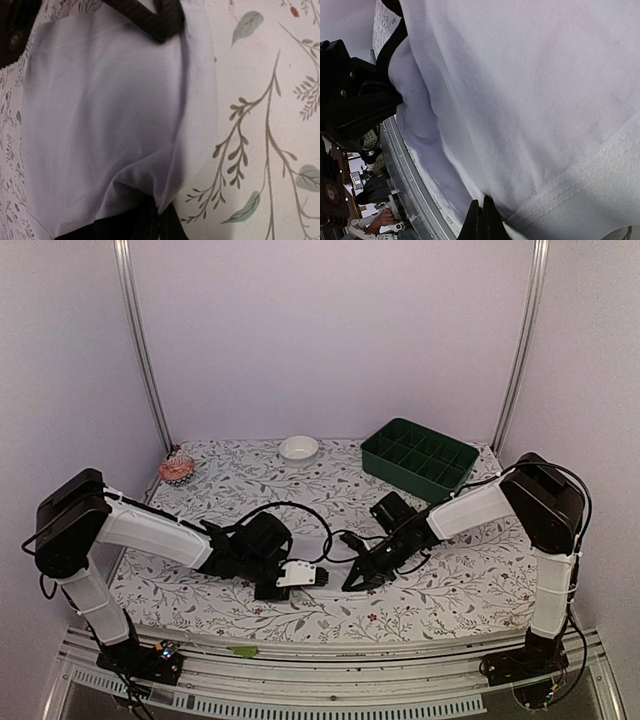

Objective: Roll the underwear
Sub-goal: Move the underwear to the center of the board.

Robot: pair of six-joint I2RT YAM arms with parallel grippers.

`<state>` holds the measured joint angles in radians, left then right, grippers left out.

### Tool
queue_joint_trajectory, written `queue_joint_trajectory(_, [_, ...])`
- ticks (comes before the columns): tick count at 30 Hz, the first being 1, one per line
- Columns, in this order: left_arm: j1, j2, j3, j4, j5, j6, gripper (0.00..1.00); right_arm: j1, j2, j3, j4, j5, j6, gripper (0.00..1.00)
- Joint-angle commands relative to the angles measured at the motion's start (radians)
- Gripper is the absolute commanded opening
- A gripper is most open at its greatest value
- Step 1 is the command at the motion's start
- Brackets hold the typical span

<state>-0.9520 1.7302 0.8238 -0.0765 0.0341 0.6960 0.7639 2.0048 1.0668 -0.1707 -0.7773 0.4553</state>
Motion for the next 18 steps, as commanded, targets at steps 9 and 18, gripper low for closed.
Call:
queue_joint_trajectory(9, [-0.003, -0.193, -0.123, -0.232, 0.111, -0.042, 0.0, 0.022, -0.056, 0.003, -0.015, -0.085, 0.017, 0.0])
queue_joint_trajectory(18, [0.005, -0.206, -0.087, -0.194, 0.086, -0.156, 0.3, -0.017, -0.183, -0.018, -0.013, -0.013, -0.033, 0.22])
